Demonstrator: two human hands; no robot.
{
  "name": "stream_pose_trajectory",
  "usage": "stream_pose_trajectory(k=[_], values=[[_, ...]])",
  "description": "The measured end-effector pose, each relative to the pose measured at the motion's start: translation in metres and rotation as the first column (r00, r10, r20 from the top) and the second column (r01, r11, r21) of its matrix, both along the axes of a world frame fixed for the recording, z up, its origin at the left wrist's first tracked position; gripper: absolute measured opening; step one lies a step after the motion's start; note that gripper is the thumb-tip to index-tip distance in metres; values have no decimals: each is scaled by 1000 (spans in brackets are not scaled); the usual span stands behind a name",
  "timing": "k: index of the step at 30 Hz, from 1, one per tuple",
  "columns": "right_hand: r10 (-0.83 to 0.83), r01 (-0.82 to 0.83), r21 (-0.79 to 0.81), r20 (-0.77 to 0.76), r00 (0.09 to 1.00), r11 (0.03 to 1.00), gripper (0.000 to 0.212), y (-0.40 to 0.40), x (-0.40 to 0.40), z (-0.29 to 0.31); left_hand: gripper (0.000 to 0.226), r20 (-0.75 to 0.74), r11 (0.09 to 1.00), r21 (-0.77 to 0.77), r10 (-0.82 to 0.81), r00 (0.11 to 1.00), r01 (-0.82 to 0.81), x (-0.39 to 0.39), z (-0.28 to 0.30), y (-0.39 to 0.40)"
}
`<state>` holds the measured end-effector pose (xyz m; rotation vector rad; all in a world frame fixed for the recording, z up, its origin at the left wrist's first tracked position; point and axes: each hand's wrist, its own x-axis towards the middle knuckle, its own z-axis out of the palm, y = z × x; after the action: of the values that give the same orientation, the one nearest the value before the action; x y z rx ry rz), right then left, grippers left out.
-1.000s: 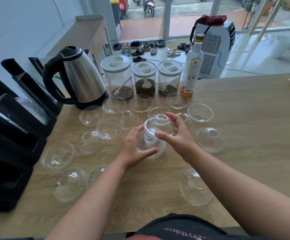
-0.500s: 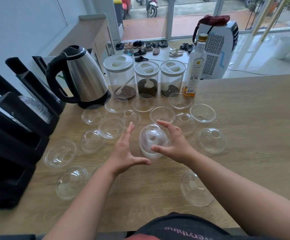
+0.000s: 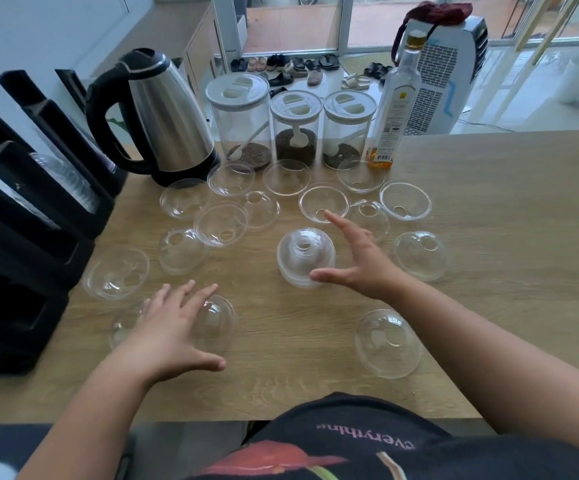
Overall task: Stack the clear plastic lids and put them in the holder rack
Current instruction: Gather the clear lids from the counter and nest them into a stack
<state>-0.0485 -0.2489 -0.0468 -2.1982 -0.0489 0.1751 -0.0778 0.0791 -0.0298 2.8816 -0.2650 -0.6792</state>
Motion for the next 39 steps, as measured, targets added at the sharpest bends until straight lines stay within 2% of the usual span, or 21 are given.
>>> stream_pose_trajectory(k=[3,6,8,12,17,20,23,28,34,39], values=[[135,-133,23,-162,977,991,100,-28,-16,18,125,20,994,101,-42,999,40,-5,-6,2],[251,-305,-103,-354,901,947,100,-55,-44,27,116,57,993,111,-57,997,51,-2,-11,1],[259,-350,-198,-376,890,916,104,-65,-63,24,108,92,994,88,-72,993,64,1,-13,0],[233,-329,-261,-338,912,908,98,-68,-90,11,96,133,997,-52,-49,990,56,5,-17,-3],[200,-264,-306,-223,954,915,82,-66,-99,-3,94,137,975,-217,-5,991,35,5,-13,-11],[182,-228,-321,-167,969,919,74,-68,-98,-6,91,216,909,-409,16,976,76,11,0,-31],[194,-242,-347,-167,967,906,76,-71,-98,-7,93,333,838,-526,47,942,144,25,6,-61],[195,-241,-387,-156,968,890,83,-69,-98,-10,95,367,850,-489,-4,930,197,54,11,-105],[195,-237,-404,-143,970,883,82,-67,-95,-8,96,290,888,-427,-45,956,171,72,-2,-120],[192,-236,-395,-149,970,888,81,-68,-86,3,97,251,876,-458,-36,967,152,77,-9,-123]])
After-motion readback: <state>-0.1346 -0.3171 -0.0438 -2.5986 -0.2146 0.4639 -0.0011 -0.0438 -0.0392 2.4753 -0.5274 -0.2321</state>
